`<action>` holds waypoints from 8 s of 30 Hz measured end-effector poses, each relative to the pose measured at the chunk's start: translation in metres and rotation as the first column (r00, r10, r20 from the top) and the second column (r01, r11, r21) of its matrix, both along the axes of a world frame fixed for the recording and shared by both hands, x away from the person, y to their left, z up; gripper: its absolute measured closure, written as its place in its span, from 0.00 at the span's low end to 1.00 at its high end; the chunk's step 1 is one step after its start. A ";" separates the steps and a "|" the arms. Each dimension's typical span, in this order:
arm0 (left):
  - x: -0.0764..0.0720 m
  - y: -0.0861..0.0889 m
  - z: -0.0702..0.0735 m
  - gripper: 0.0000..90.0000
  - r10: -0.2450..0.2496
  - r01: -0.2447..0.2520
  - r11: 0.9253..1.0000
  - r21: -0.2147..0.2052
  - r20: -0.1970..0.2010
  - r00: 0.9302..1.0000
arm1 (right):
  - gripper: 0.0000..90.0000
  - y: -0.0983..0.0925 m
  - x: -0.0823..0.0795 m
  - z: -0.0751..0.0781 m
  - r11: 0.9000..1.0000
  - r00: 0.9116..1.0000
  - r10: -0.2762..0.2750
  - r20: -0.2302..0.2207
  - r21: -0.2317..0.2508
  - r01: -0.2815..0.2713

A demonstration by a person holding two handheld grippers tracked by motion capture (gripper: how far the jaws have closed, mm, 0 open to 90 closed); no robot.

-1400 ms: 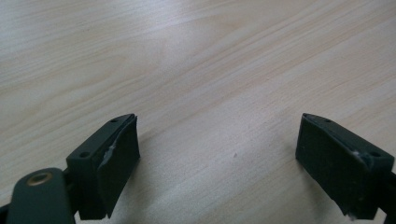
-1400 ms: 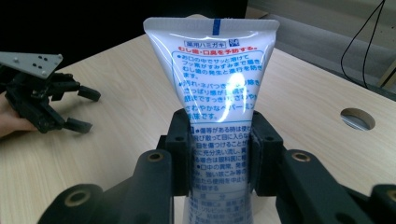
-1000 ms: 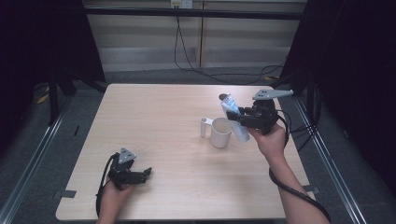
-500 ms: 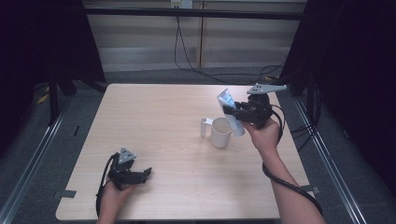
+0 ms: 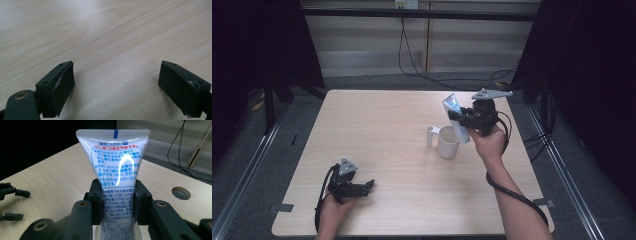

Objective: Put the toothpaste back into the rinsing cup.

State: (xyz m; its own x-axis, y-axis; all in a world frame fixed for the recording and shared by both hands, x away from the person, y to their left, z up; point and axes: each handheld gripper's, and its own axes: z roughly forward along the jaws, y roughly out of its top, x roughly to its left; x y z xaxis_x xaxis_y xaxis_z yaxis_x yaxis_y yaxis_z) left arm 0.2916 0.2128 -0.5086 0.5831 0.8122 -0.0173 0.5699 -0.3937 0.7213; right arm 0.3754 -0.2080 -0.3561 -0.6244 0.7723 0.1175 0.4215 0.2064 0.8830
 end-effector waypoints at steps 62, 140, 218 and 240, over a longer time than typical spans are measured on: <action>0.000 -0.001 0.000 0.15 -0.003 0.003 1.000 -0.005 0.001 1.000 | 0.72 0.021 0.013 -0.024 0.997 0.997 -0.071 0.017 -0.030 0.071; 0.000 -0.001 0.000 0.15 0.000 0.000 1.000 -0.008 0.003 1.000 | 0.61 0.010 -0.011 -0.074 0.992 0.994 -0.103 -0.032 -0.080 0.100; 0.000 -0.001 0.000 0.15 -0.002 0.002 1.000 -0.006 0.002 1.000 | 0.16 -0.024 -0.036 -0.065 0.992 0.996 -0.086 -0.022 -0.096 0.084; 0.000 -0.001 0.000 0.15 -0.002 0.002 1.000 -0.006 0.002 1.000 | 0.16 -0.036 -0.051 -0.071 0.991 0.997 -0.066 -0.026 -0.115 0.062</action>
